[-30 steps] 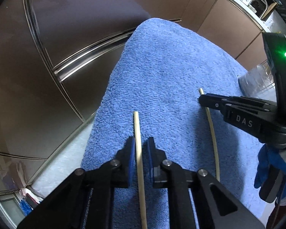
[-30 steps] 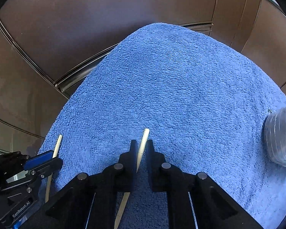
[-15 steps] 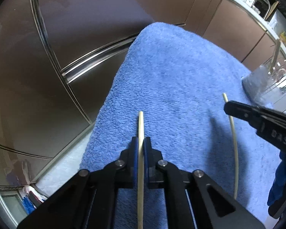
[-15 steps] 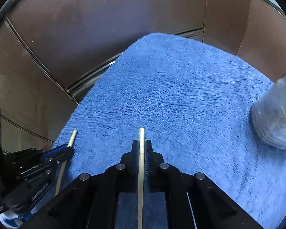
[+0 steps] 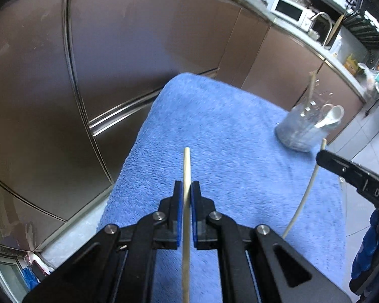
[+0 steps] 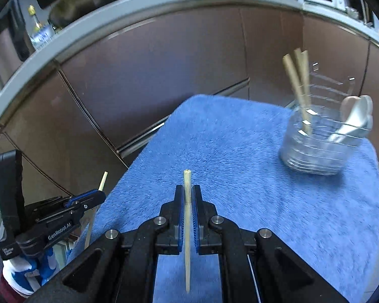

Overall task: Organize utensils
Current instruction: 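Carry both chopsticks over the holder and release them inside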

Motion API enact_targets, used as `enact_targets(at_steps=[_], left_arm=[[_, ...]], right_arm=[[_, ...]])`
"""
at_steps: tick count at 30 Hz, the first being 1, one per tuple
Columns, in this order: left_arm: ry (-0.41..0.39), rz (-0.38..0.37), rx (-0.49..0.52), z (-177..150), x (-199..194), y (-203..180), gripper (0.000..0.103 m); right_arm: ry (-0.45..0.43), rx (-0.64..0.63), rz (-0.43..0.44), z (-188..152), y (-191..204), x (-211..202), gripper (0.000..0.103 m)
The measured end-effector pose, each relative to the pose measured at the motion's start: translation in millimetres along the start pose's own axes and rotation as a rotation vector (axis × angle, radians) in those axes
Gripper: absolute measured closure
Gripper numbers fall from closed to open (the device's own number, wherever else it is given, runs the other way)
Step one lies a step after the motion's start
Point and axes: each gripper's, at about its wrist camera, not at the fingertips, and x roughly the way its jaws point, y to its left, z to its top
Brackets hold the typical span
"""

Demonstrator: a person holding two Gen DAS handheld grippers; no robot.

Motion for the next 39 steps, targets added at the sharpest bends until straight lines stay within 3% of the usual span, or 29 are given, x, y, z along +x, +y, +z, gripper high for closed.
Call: enact_targets(at_steps=[12,17,23,33,39], left_arm=[[-0.142,-0.072,0.020,-9.1,-73.2,-28.1,0.098],[-0.209,-0.134,0.026,-0.3,-93.7,-50.7,0.098],[-0.311,-0.259,0.027,30.2,-107.0,-94.5,0.098],[-0.539,-0.432,0.000,125.1,-88.7,-178.3,0.098],[-0.620,-0.458,0.003,168.0,-51.9,-214.4,0.098]], right_arm=[[-0.184,0.003,-0.033,-25.1,-4.8,-102.4,0.097],[-0.270,-0.003,-0.071,-22.4,-18.0,-145.5,0.097],[-0.379,0.000,-0.120,-0.9,-44.1,-183.3,0.097],[-0.577,-0.028,-0.113,73.8,-86.1,-185.0,0.097],[-0.610,-0.048,-0.145,107.6,-111.4,-147.9,0.097]])
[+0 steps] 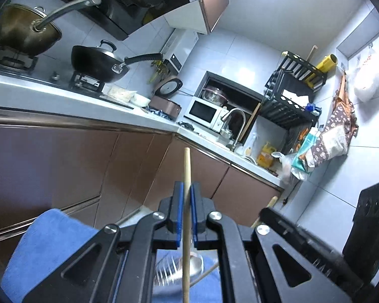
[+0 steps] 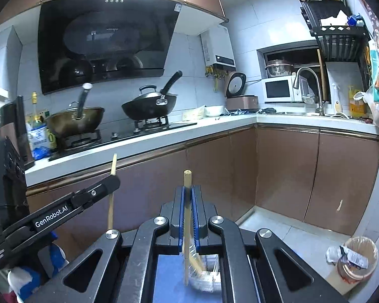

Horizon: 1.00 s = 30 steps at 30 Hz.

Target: Organize utensils

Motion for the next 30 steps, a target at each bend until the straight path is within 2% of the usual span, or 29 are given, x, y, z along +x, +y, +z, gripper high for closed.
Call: enact_targets(at_steps=[8,13,17,18,19,21,23,25,30], left_arm=[[-0.050,0.003,-0.017,-16.2,69.0,9.7,0.098],[-0.081,0.038,0.009,-37.7,96.2,19.1,0.098],[-0.072,0.067,0.057,-62.2,116.0,24.2,0.096],[-0.066,0.071,0.066,-66.2,116.6,25.5,0.091],[-0.065,0.071,0.069,-69.1,115.1,25.9,0.082],[-0.073,0.073,0.076,-71.0,107.3,27.1,0.074],[-0.073,0.078,0.093,-67.6,96.9,25.2,0.073],[-0.065,0.084,0.099,-61.7,86.2,24.5,0.069],[0.003,0.127,0.136,-46.9,49.9,13.1,0.064]], right_arm=[[0.051,-0.034,-0.019,-25.3,-15.8,53.5,0.097],[0.073,-0.033,-0.024,-37.8,-25.9,68.7,0.097],[0.109,-0.037,-0.023,-51.8,-30.4,79.8,0.097],[0.112,-0.037,-0.026,-54.3,-31.8,81.0,0.097],[0.115,-0.036,-0.027,-56.8,-32.5,81.0,0.097],[0.116,-0.025,-0.027,-58.9,-34.2,79.1,0.092],[0.111,-0.018,-0.037,-58.9,-35.5,74.4,0.081],[0.105,-0.016,-0.046,-56.9,-36.0,67.9,0.076],[0.082,-0.004,-0.059,-51.2,-27.8,39.2,0.073]])
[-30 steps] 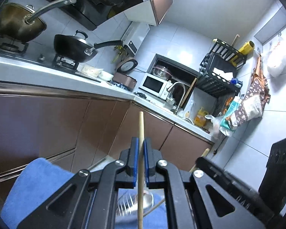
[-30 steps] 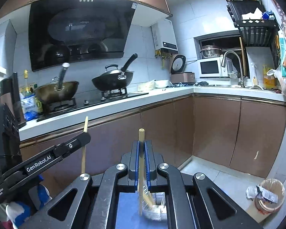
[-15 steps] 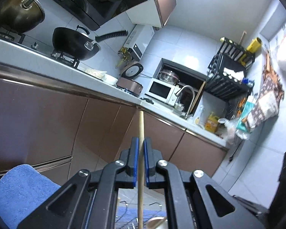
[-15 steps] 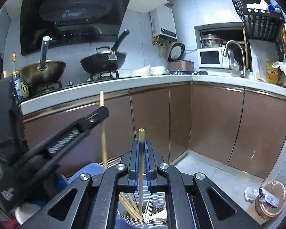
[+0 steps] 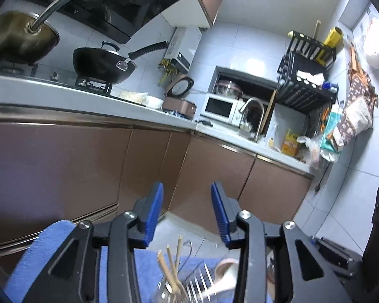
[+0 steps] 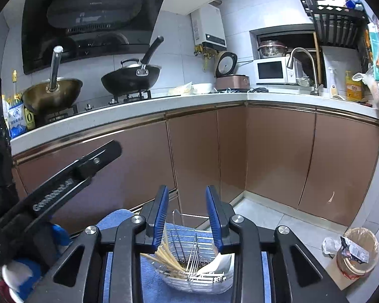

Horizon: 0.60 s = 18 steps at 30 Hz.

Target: Organize utensils

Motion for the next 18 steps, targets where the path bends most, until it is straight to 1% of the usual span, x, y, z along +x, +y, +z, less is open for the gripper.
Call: enact_targets(at_steps=[2,6,8,9,11,16,18], left_arm=[[0.047,0.016,0.029,2.8,-17.6,-2.8,0.063],[0.119,0.024,0.056,2.1,-56.4,0.5,0.062],[0.151,0.022,0.063,-1.8,-80.3,4.9,0.061],[0.165,0.024,0.066,-3.9,-89.4,6.7,0.061],[0.189,0.027,0.072,-10.5,-110.9,12.7,0.060],[0.253,0.048,0.059,-37.6,-172.2,40.8,0.058],[0.270,0.058,0.050,-45.4,-189.3,50.4,0.057]], right_arm=[[-0.007,-0.005,-0.007,0.1,6.2,-17.5,0.067],[-0.004,-0.018,-0.023,-4.8,18.9,-49.9,0.061],[0.008,-0.018,-0.028,-9.5,24.7,-63.1,0.055],[0.017,-0.024,-0.031,-14.1,29.1,-71.2,0.054],[0.037,-0.041,-0.043,-25.6,37.9,-85.0,0.047],[0.099,-0.057,-0.063,-62.3,57.1,-117.6,0.041],[0.110,-0.057,-0.080,-74.7,64.0,-131.7,0.038]])
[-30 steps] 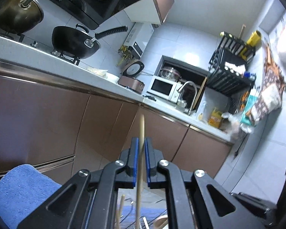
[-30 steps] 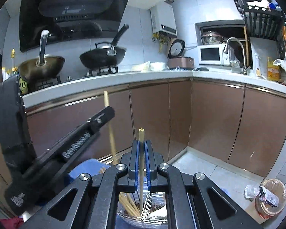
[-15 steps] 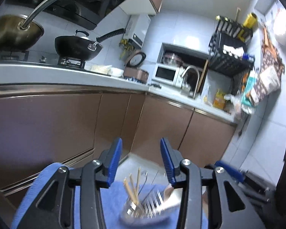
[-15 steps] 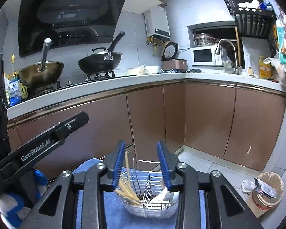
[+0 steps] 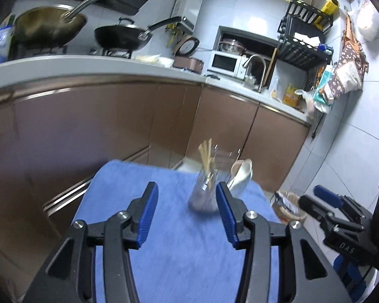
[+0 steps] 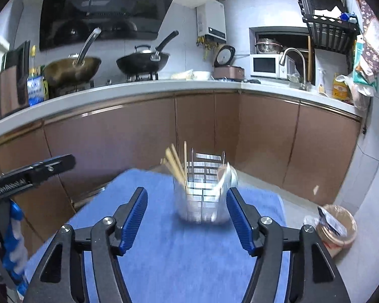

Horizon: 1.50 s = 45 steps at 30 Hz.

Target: Organize utensils

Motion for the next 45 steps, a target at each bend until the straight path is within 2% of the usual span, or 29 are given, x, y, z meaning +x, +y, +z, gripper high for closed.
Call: enact_targets(at_steps=[9,17,24,31,45], left_arm=[[0.032,0.087,-0.002,-49.0,-59.4,35.0,0.056],[-0.008,0.192,0.040,-70.5,-89.9,36.8,0.051],[-0.053,0.213,0.087,-72.2,-105.3,22.2,0.044],[-0.130,0.240,0.117,-70.8,-123.7,7.1,0.038],[-0.262,0.278,0.142,-64.6,-150.8,-9.7,0.036]], right_arm=[[0.005,-0.038,-0.091,-38.2,37.4,-42.9,0.018],[-0.024,-0.084,-0.151,-54.9,64.5,-63.8,0.001],[-0.069,-0.104,-0.172,-58.6,75.4,-84.0,0.000],[-0.119,-0.111,-0.200,-59.9,80.5,-103.1,0.000],[-0.242,-0.108,-0.268,-50.4,80.8,-135.2,0.000]])
